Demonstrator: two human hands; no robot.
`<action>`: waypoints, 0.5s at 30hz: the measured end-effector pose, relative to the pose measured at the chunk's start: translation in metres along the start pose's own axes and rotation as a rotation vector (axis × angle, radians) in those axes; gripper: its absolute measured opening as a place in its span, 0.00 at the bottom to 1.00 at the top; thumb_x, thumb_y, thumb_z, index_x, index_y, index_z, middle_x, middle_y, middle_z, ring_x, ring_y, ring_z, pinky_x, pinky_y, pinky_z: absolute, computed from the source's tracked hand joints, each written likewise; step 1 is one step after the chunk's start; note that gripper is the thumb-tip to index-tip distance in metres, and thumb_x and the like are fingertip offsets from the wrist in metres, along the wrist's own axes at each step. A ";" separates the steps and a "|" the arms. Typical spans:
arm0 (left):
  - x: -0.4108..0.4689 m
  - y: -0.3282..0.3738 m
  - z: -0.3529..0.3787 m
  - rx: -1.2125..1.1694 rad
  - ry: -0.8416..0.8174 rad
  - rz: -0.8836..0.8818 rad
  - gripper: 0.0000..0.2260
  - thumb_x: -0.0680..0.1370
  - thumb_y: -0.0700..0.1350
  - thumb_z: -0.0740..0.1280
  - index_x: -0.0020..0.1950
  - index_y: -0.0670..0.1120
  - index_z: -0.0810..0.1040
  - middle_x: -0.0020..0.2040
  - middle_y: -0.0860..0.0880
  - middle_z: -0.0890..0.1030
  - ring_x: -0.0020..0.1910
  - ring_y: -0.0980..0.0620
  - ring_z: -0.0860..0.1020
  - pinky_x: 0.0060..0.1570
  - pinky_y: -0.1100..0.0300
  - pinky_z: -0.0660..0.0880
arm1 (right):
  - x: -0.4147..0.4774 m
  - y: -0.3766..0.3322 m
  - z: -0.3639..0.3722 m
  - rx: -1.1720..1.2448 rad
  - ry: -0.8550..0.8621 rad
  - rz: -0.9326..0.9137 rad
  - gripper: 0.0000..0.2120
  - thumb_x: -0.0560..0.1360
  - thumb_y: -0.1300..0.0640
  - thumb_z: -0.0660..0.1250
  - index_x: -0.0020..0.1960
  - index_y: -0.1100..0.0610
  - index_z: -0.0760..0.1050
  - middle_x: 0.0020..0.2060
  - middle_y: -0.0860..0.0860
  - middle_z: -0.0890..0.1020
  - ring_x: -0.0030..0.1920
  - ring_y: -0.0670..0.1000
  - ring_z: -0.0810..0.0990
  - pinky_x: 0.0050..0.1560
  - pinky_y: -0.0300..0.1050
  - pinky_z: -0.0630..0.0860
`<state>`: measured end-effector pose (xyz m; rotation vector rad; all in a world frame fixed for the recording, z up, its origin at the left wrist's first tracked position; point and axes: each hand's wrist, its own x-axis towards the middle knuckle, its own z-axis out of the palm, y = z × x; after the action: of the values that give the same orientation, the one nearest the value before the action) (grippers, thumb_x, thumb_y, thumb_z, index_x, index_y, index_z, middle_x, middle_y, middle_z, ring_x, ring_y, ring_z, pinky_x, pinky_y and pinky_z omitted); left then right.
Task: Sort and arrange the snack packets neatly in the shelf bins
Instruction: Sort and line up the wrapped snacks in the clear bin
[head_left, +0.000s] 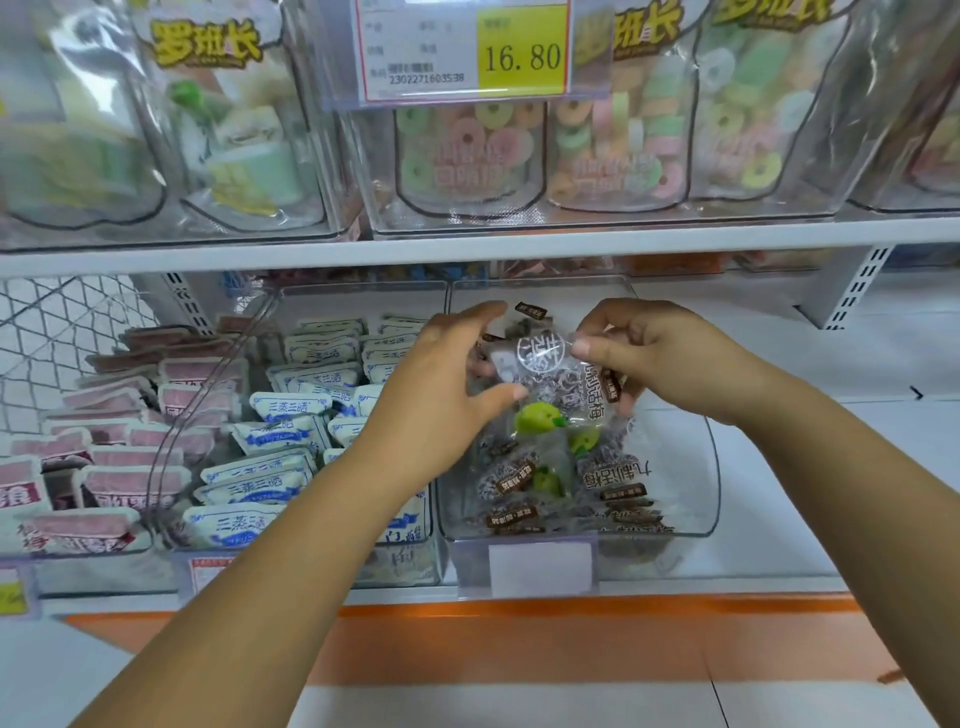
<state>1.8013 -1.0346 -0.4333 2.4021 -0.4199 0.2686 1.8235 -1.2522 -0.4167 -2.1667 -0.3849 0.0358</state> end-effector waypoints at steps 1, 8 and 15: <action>0.001 -0.001 0.001 0.023 0.002 0.019 0.28 0.73 0.53 0.72 0.71 0.62 0.66 0.58 0.58 0.70 0.51 0.62 0.74 0.49 0.69 0.67 | -0.001 -0.001 0.001 0.008 0.002 -0.014 0.07 0.74 0.50 0.69 0.46 0.53 0.79 0.30 0.49 0.76 0.29 0.50 0.78 0.33 0.49 0.79; 0.002 -0.009 0.000 -0.261 0.028 -0.062 0.09 0.71 0.46 0.75 0.48 0.51 0.79 0.46 0.55 0.80 0.45 0.55 0.79 0.47 0.60 0.78 | -0.005 -0.002 0.005 0.234 -0.155 -0.041 0.14 0.69 0.64 0.73 0.52 0.51 0.79 0.40 0.39 0.83 0.43 0.40 0.79 0.49 0.34 0.73; -0.015 -0.004 -0.026 0.117 -0.023 0.216 0.10 0.71 0.55 0.71 0.51 0.57 0.80 0.47 0.61 0.75 0.45 0.61 0.74 0.51 0.59 0.74 | -0.003 -0.009 0.020 -0.284 -0.153 -0.194 0.13 0.73 0.55 0.72 0.54 0.40 0.79 0.47 0.37 0.79 0.47 0.37 0.77 0.49 0.31 0.71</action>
<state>1.7869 -1.0113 -0.4206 2.4766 -0.6928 0.3709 1.8147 -1.2325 -0.4210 -2.4025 -0.7250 0.0404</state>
